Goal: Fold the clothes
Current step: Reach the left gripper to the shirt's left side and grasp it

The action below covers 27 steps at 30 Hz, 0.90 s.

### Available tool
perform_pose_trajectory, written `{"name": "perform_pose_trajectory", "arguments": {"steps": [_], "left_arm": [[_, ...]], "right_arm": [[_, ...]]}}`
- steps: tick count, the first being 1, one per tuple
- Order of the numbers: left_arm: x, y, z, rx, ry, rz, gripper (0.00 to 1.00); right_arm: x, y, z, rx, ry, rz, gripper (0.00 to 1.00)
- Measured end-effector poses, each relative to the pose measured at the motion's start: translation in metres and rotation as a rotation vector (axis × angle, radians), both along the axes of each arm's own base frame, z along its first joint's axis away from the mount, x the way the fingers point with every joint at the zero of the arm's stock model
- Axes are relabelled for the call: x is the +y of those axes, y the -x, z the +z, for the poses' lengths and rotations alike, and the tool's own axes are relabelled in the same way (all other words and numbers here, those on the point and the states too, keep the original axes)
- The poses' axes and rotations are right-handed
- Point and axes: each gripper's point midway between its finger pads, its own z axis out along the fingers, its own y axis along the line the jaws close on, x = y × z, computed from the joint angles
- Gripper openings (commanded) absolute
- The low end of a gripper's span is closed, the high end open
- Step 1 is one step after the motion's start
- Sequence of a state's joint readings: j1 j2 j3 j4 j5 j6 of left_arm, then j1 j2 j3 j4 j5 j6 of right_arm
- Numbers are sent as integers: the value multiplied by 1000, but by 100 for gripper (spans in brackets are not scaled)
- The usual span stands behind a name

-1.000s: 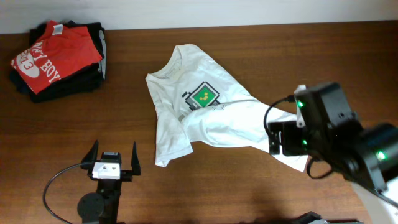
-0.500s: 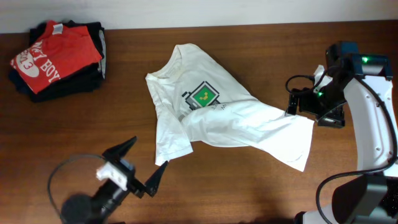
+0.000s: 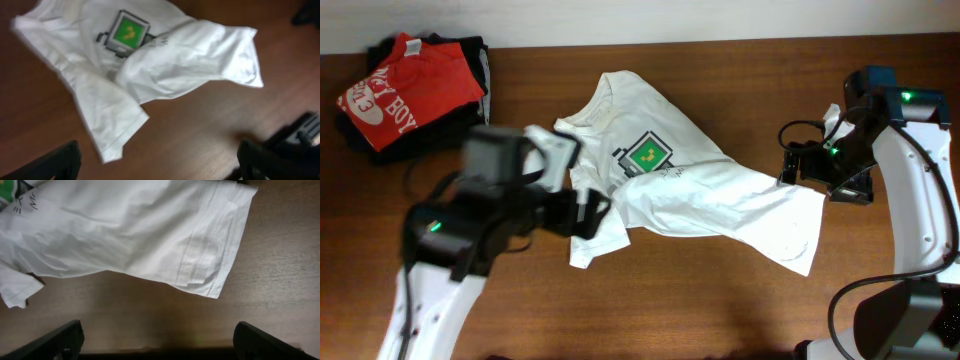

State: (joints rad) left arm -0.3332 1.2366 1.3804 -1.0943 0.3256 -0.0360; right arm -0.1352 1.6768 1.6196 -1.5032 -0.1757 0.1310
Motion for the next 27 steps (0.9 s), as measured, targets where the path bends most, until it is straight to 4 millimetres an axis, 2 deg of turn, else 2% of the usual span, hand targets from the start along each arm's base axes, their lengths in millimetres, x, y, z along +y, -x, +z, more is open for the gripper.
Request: {"name": "perform_pose_trajectory", "arguments": {"steps": [2, 4, 5, 7, 8, 11, 15, 19, 27], "left_arm": [[-30, 2, -17, 47, -32, -78, 99], [-44, -5, -33, 85, -52, -90, 99], [-42, -18, -62, 183, -95, 27, 99], [-38, -28, -85, 269, -125, 148, 99], [-35, -37, -117, 371, -163, 269, 97], [-31, -42, -175, 536, -237, 442, 89], [-23, -42, -224, 633, -326, 560, 89], [-18, -46, -240, 634, -356, 614, 69], [-14, -49, -240, 613, -372, 632, 69]], "right_arm": [[0, 0, 0, -1, 0, 0, 99], [0, 0, 0, -1, 0, 0, 99], [0, 0, 0, -1, 0, 0, 99], [0, 2, 0, 7, -1, 0, 99], [0, 2, 0, 10, -1, 0, 99], [0, 2, 0, 10, -1, 0, 99], [0, 2, 0, 10, -1, 1, 99], [0, 2, 0, 10, -1, 0, 99], [0, 2, 0, 10, -1, 0, 99]]}}
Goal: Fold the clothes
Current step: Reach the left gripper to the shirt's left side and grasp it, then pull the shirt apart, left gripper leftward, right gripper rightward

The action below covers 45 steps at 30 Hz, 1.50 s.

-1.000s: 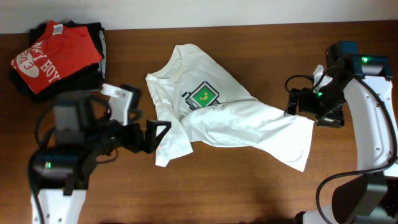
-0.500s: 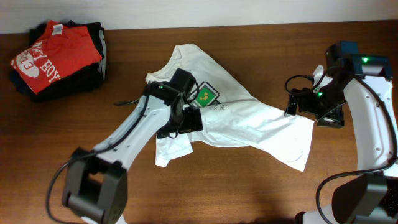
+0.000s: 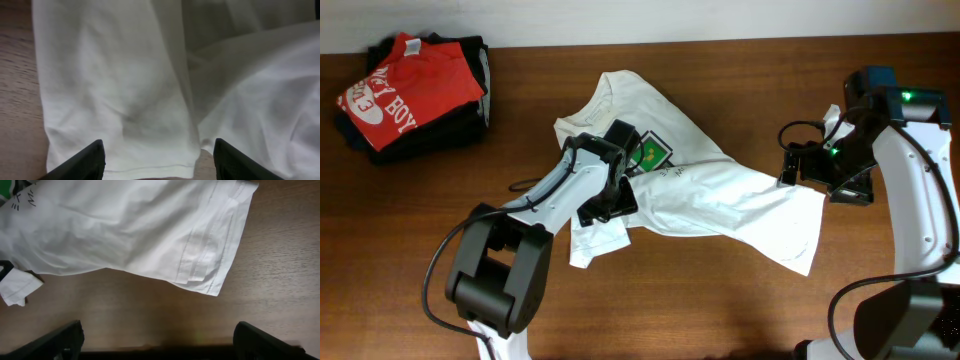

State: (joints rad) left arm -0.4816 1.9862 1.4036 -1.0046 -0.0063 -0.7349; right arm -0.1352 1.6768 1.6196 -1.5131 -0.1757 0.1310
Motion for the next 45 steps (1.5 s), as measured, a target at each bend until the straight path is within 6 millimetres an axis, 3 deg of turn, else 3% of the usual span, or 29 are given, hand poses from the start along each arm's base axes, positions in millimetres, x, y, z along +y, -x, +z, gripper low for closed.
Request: {"name": "perform_pose_trajectory", "arguments": {"steps": [10, 12, 14, 15, 17, 23, 26, 29, 36, 37, 40, 41, 42, 43, 45], "left_arm": [[1, -6, -5, -23, -19, -3, 69], [-1, -2, -16, 4, -34, -15, 57], [-4, 3, -23, 23, -45, -23, 54], [-5, 4, -23, 23, -45, -25, 40], [-5, 5, -23, 27, -48, -27, 31], [10, 16, -7, 87, -130, -27, 31], [12, 11, 7, 76, -155, -31, 12], [13, 8, 11, 69, -160, -30, 0], [19, 16, 17, 102, -177, -28, 0], [23, 21, 25, 112, -181, -22, 0], [48, 5, 102, -65, -99, 58, 0], [62, 3, 141, -173, -60, 94, 0], [76, 4, 168, -248, -37, 129, 0], [98, 13, 199, -334, -20, 183, 0], [141, 31, 237, -443, -28, 302, 0]], "right_arm": [[0, 0, 0, 0, 0, 1, 99], [0, 0, 0, 0, 0, 0, 99], [0, 0, 0, 0, 0, 0, 99], [0, 0, 0, 0, 0, 0, 99], [0, 0, 0, 0, 0, 0, 99], [0, 0, 0, 0, -1, 0, 99], [2, 1, 0, 3, -11, 0, 99], [2, 2, 0, 6, -12, 0, 99], [4, 7, 1, 29, -19, 0, 99], [4, 7, 1, 26, -23, 0, 99], [9, 20, 24, -37, -33, 1, 99], [10, 27, 32, -51, -32, 1, 99], [12, 35, 41, -68, -32, 2, 99], [13, 43, 48, -80, -34, 2, 99], [15, 49, 52, -79, -40, 2, 99]]}}
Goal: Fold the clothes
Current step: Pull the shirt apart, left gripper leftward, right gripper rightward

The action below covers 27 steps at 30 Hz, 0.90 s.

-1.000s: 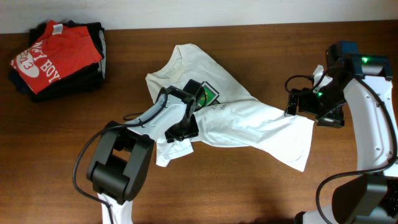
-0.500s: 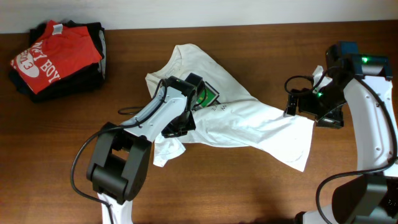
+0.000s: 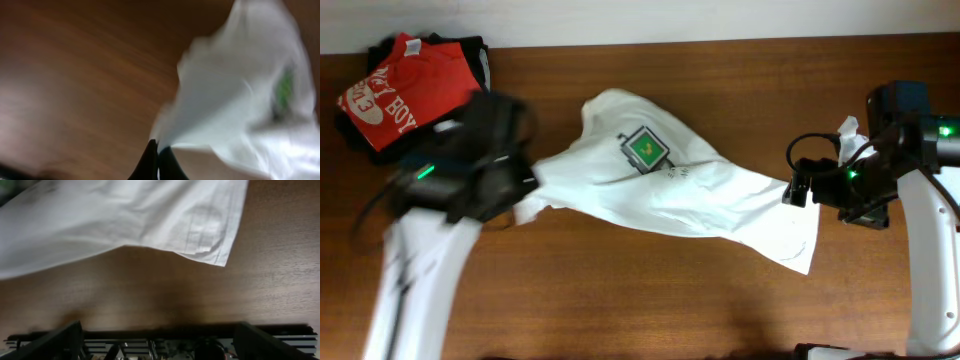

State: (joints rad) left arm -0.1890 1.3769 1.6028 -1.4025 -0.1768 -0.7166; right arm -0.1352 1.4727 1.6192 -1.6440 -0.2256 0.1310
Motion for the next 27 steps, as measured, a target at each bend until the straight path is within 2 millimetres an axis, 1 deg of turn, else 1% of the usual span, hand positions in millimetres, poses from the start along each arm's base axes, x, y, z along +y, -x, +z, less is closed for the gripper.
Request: {"name": "perform_pose_trajectory", "arguments": {"steps": [1, 2, 3, 4, 5, 7, 9, 11, 13, 14, 15, 16, 17, 19, 21, 22, 23, 26, 27], "left_arm": [[27, 15, 18, -57, -11, 82, 0], [47, 28, 30, -94, -33, 147, 0], [63, 43, 41, -132, -43, 205, 0], [71, 49, 45, -144, -53, 226, 0], [80, 55, 46, -143, -67, 256, 0], [92, 63, 42, -102, -99, 291, 1], [100, 68, 35, -46, -131, 311, 1], [111, 69, 27, 7, -156, 347, 0], [113, 68, 22, 41, -163, 352, 0], [114, 66, 19, 57, -164, 351, 0], [114, 65, 17, 66, -164, 350, 0], [114, 65, 15, 77, -165, 349, 0], [114, 66, 14, 89, -165, 348, 0], [114, 67, 12, 104, -165, 347, 0], [114, 67, 11, 109, -166, 346, 0], [114, 68, 11, 114, -166, 346, 0], [114, 68, 11, 114, -166, 346, 0], [113, 68, 11, 114, -166, 346, 0], [114, 68, 11, 114, -166, 346, 0]], "right_arm": [[2, 1, 0, 7, -4, 7, 99], [10, 1, -2, 7, -15, 30, 99], [18, 0, -5, 8, -30, 56, 99], [29, -1, -13, 6, -40, 93, 99], [38, -1, -19, 13, -48, 122, 99], [63, 9, -46, 77, -67, 182, 99], [72, 13, -67, 104, -69, 188, 99], [81, 27, -92, 167, -71, 188, 99], [89, 38, -105, 201, -73, 212, 99], [96, 43, -109, 214, -76, 234, 95], [103, 45, -112, 206, -77, 263, 79], [114, 45, -118, 185, -81, 304, 68], [126, 46, -126, 166, -84, 336, 66], [145, 51, -144, 142, -91, 382, 67], [159, 54, -157, 120, -101, 382, 67], [163, 59, -166, 133, -101, 372, 67], [166, 59, -172, 131, -103, 365, 66], [169, 53, -189, 120, -109, 341, 60], [170, 52, -192, 125, -108, 337, 60]]}}
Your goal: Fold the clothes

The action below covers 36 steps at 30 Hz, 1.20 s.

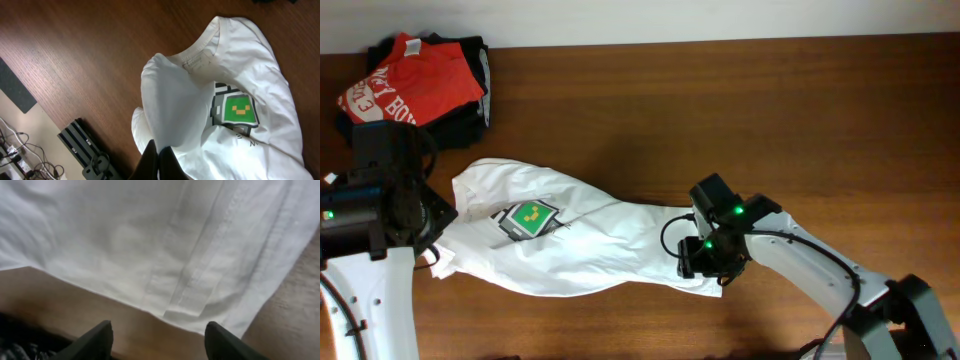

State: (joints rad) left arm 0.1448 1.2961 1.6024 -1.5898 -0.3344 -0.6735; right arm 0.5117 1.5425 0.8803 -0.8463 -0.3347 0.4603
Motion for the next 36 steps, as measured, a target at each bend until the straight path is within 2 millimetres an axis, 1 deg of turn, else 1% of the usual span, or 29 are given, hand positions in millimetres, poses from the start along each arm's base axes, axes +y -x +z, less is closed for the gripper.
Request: {"name": "perform_pose_trajectory", "arguments": {"steps": [4, 6, 9, 11, 12, 13, 14, 15, 16, 17, 19, 21, 24, 27, 32, 33, 35, 36], "left_arm": [[0, 0, 0, 0, 0, 0, 0], [0, 0, 0, 0, 0, 0, 0], [0, 0, 0, 0, 0, 0, 0], [0, 0, 0, 0, 0, 0, 0], [0, 0, 0, 0, 0, 0, 0], [0, 0, 0, 0, 0, 0, 0], [0, 0, 0, 0, 0, 0, 0], [0, 0, 0, 0, 0, 0, 0], [0, 0, 0, 0, 0, 0, 0], [0, 0, 0, 0, 0, 0, 0], [0, 0, 0, 0, 0, 0, 0], [0, 0, 0, 0, 0, 0, 0], [0, 0, 0, 0, 0, 0, 0], [0, 0, 0, 0, 0, 0, 1], [0, 0, 0, 0, 0, 0, 0], [0, 0, 0, 0, 0, 0, 0], [0, 0, 0, 1, 0, 0, 0], [0, 0, 0, 0, 0, 0, 0]], "right_arm": [[-2, 0, -15, 37, 30, -12, 59], [-4, 1, -24, 63, 55, -18, 56], [-4, 0, -30, 71, 65, -30, 41], [-3, -3, -30, 60, 59, -35, 34], [-2, -4, -30, 57, 57, -37, 28], [-2, -4, -30, 56, 55, -39, 20], [-2, -5, -30, 54, 55, -38, 18], [-2, -5, -31, 56, 56, -42, 49], [-2, -5, -31, 56, 56, -43, 60], [-4, -1, -31, 74, 68, -47, 63], [-13, 7, -31, 101, 110, -44, 65], [-15, 8, -32, 103, 123, -43, 63], [-16, 8, -32, 100, 127, -42, 52], [-13, 4, -32, 83, 116, -42, 52], [-1, 9, -35, 74, 119, -9, 52], [-1, 9, -38, 81, 123, -15, 46], [0, 9, -38, 82, 124, -26, 31], [0, 8, -38, 78, 122, -25, 27]]}}
